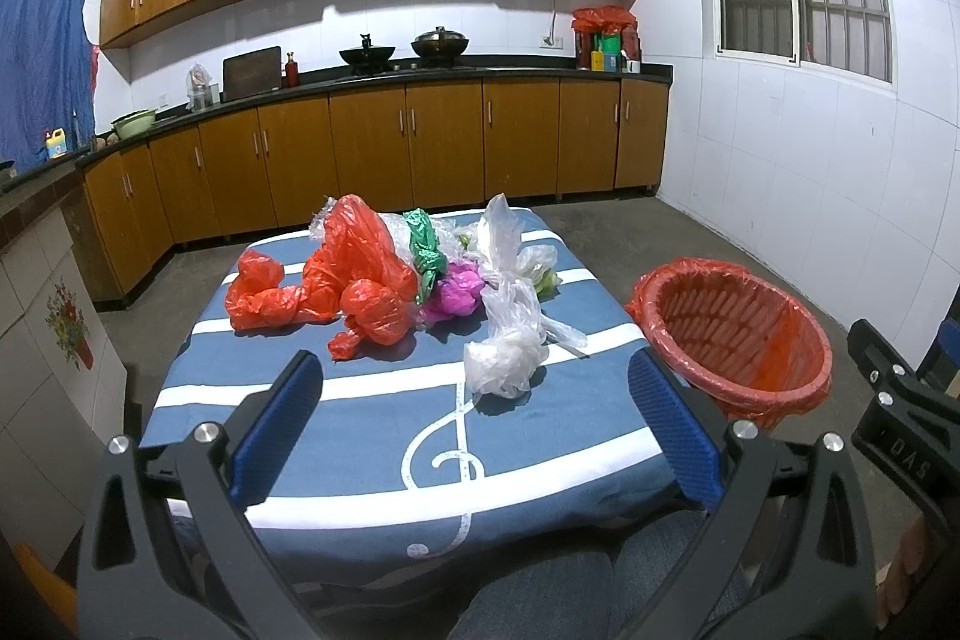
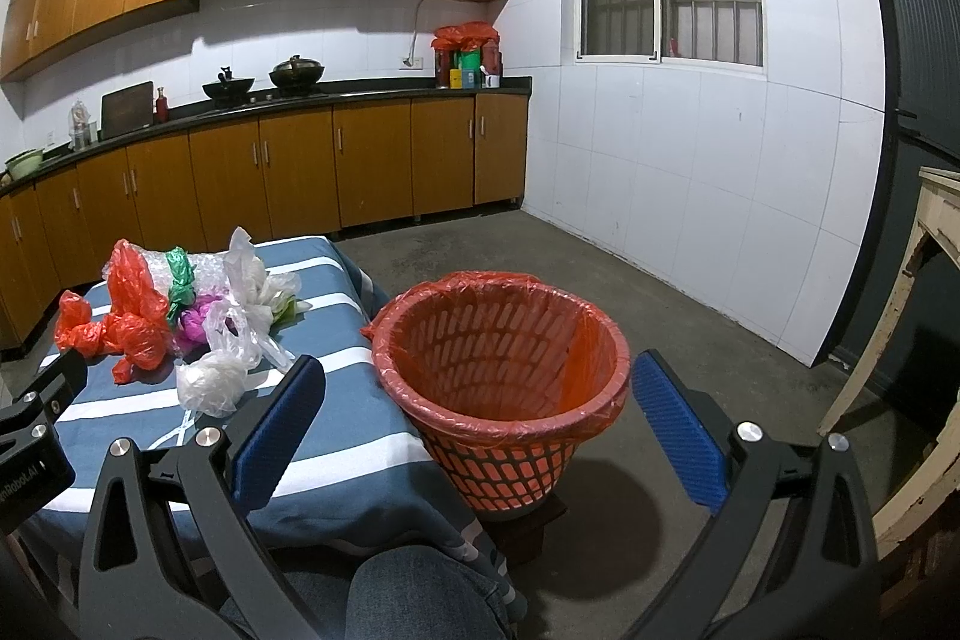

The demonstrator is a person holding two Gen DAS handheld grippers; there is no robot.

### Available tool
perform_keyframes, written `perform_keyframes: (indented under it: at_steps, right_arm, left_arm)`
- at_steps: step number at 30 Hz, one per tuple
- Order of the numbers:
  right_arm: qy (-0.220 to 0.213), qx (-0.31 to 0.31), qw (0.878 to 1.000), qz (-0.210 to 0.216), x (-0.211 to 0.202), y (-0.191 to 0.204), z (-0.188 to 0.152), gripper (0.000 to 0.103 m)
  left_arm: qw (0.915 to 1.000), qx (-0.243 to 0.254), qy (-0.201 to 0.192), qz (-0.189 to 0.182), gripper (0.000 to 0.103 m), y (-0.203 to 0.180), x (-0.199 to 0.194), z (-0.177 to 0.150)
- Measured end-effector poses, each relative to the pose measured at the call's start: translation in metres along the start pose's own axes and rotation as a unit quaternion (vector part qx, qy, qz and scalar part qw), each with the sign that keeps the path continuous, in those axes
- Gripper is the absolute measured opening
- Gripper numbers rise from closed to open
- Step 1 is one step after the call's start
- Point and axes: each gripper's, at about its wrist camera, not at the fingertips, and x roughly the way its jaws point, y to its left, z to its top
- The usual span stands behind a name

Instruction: Collect trash

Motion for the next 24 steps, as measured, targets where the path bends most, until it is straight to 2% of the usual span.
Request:
perform_keyframes:
  at_steps: [24]
  right_arm:
    - [0.003,0.0,1.0,0.0,0.0035,0.0003,-0.0001,0.101]
  left_arm:
    - [1.0,0.0,0.003,0.0,0.099,-0.0021,-0.0008,-0.0017]
